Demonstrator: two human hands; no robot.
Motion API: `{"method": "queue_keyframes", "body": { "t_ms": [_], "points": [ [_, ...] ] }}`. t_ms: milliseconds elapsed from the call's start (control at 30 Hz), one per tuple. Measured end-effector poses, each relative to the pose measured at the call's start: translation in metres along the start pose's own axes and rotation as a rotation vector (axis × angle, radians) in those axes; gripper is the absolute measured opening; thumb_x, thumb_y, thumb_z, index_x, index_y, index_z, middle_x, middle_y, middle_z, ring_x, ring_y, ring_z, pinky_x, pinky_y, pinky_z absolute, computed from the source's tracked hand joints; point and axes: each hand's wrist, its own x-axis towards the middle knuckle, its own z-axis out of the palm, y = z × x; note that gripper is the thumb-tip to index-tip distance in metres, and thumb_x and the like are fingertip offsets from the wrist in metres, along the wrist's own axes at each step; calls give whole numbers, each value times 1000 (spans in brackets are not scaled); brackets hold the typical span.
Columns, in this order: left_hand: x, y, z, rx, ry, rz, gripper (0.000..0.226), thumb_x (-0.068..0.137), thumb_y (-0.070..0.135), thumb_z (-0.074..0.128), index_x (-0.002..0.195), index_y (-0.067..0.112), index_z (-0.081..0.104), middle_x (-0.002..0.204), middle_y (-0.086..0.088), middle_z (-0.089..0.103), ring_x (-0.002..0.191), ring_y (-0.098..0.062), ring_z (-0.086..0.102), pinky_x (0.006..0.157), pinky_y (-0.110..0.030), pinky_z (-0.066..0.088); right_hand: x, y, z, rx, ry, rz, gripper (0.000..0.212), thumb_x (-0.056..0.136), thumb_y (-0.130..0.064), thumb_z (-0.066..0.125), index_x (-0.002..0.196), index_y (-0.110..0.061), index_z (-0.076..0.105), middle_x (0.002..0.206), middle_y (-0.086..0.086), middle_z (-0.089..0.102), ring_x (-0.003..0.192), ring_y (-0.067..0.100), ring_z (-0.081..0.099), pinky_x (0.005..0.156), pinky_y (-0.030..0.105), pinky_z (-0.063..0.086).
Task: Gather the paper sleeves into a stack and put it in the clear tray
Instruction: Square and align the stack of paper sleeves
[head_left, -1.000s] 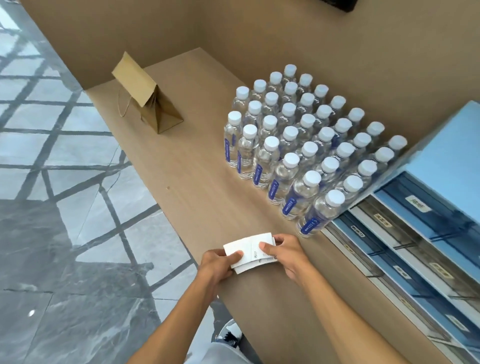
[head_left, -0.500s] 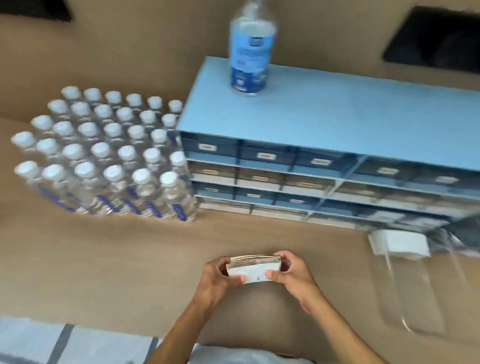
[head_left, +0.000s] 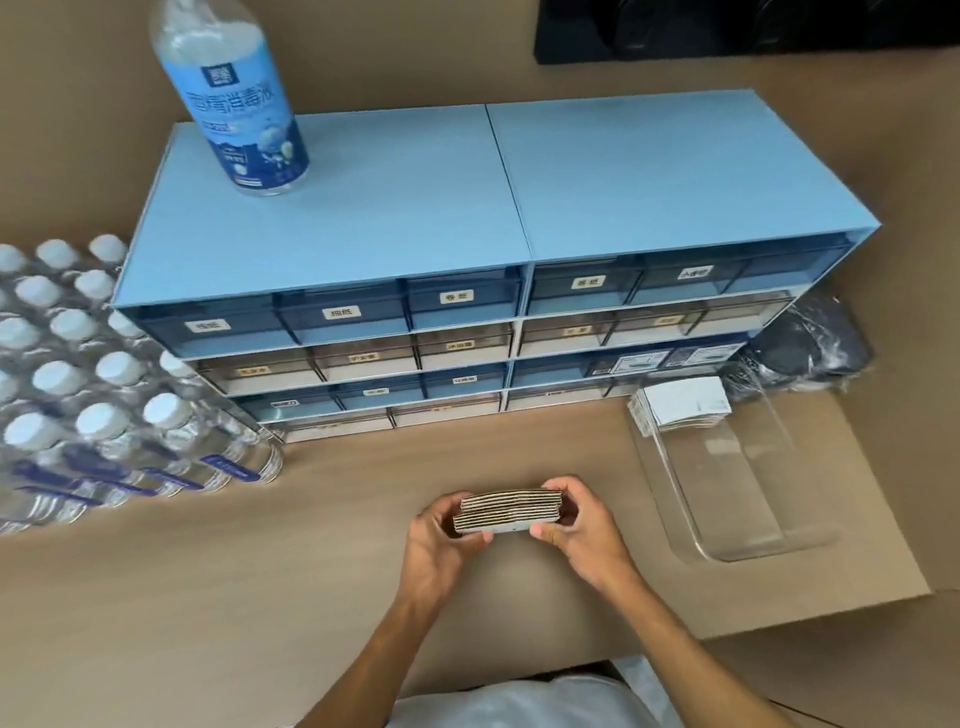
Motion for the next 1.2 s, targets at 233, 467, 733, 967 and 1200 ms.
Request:
{"method": "queue_keyframes", "body": {
  "t_ms": [233, 467, 733, 967, 1200],
  "points": [
    [-6, -9, 12, 111, 30, 75, 51, 67, -5, 82, 105, 26, 65, 97, 6, 74, 85, 3, 70, 75, -10, 52, -8, 19, 11, -150, 15, 46, 68, 72, -19, 81, 131, -30, 51, 122, 3, 49, 110, 16, 57, 102, 28, 44],
    [-11, -13, 21, 61, 85, 83, 58, 75, -3, 77, 124, 18, 56, 115, -6, 68, 105, -21, 67, 93, -31, 55, -11, 11, 23, 14, 39, -7, 64, 82, -27, 75, 137, -24, 43, 130, -11, 54, 115, 9, 53, 86, 0, 35],
    [-25, -16, 46, -33, 108, 68, 67, 86, -12, 58, 144, 7, 32, 131, -10, 52, 113, -8, 54, 91, -1, 41, -16, 12, 54, 140, 179, 12, 30, 98, -36, 46, 126, -24, 43, 124, 2, 58, 110, 22, 59, 89, 30, 47],
    [-26, -20, 52, -243, 118, 34, 57, 94, 12, 50, 146, 28, 34, 137, 14, 47, 120, 9, 47, 102, -13, 38, -13, 13, 58, 134, 254, 7, 18, 98, -32, 49, 112, -21, 47, 108, 4, 61, 99, 20, 59, 78, 25, 44],
    [-12, -16, 64, -279, 351, 73, 9, 103, 14, 43, 105, 16, 51, 120, -1, 56, 114, -16, 52, 98, -21, 41, -14, 13, 58, 115, 281, -16, 16, 100, -28, 46, 109, -17, 53, 106, 1, 61, 97, 15, 58, 82, 24, 46]
  ]
}}
